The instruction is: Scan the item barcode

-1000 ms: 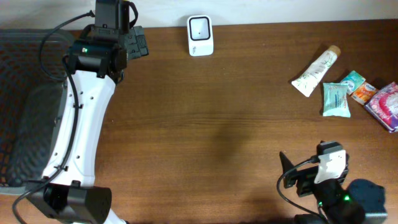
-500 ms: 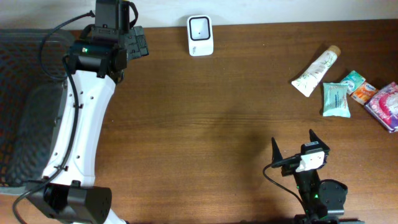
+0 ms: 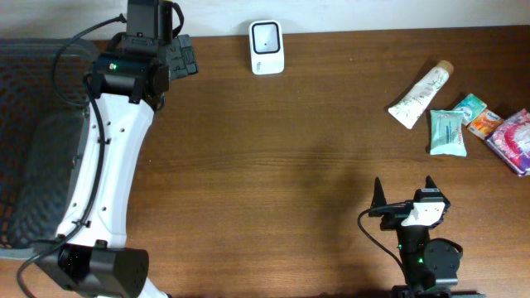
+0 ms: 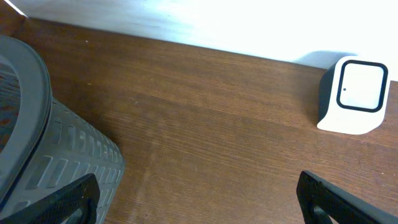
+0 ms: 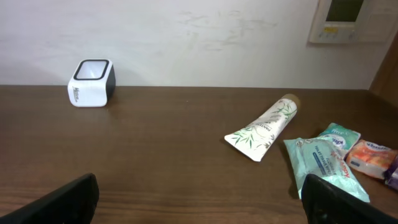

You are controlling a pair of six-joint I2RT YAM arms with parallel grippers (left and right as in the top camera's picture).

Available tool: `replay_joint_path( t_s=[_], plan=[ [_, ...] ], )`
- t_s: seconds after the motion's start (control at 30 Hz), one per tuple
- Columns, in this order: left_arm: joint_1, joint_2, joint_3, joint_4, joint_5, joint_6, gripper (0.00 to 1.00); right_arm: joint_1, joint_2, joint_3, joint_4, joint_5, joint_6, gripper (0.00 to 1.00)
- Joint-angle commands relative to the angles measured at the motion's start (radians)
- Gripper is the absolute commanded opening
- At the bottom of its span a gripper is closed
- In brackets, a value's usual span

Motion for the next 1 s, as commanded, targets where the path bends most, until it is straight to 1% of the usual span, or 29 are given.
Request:
replay_joint_path(
  t_s=[0.0,0.6,0.63,0.67,0.73,0.77,0.83,0.87,0.93,0.97],
  plan=[
    [0.003,0.000,0.004,0.001,-0.007,0.012,0.99,0.005,-0.010,-0.013,-0.001,0.009,-0.026,0.99],
    [0.002,0.002,0.003,0.000,-0.014,0.013,0.99,0.005,-0.010,-0.013,0.001,0.006,-0.026,0.99],
    [0.002,-0.002,0.003,-0.039,-0.011,0.012,0.99,0.005,-0.010,-0.013,0.001,0.006,-0.026,0.99],
    [0.002,-0.013,0.002,-0.082,0.056,0.011,0.99,0.005,-0.010,-0.013,0.001,0.006,-0.026,0.99],
    [0.002,-0.043,-0.026,-0.079,0.253,0.012,0.99,0.005,-0.010,-0.013,0.001,0.006,-0.026,0.99],
    [-0.003,-0.067,-0.050,-0.072,0.311,0.013,0.99,0.005,-0.010,-0.013,0.001,0.006,-0.026,0.99],
    [-0.058,-0.157,-0.151,0.019,0.312,0.114,0.99,0.005,-0.010,-0.013,0.001,0.006,-0.026,0.99],
    [-0.108,-0.230,-0.252,0.117,0.313,0.185,0.99,0.005,-0.010,-0.013,0.001,0.006,-0.026,0.99],
    [-0.158,-0.362,-0.450,0.259,0.328,0.242,0.99,0.005,-0.010,-0.013,0.001,0.006,-0.026,0.99],
    [-0.166,-0.441,-0.573,0.335,0.375,0.301,0.99,0.005,-0.010,-0.013,0.001,0.006,-0.026,0.99]
  ],
)
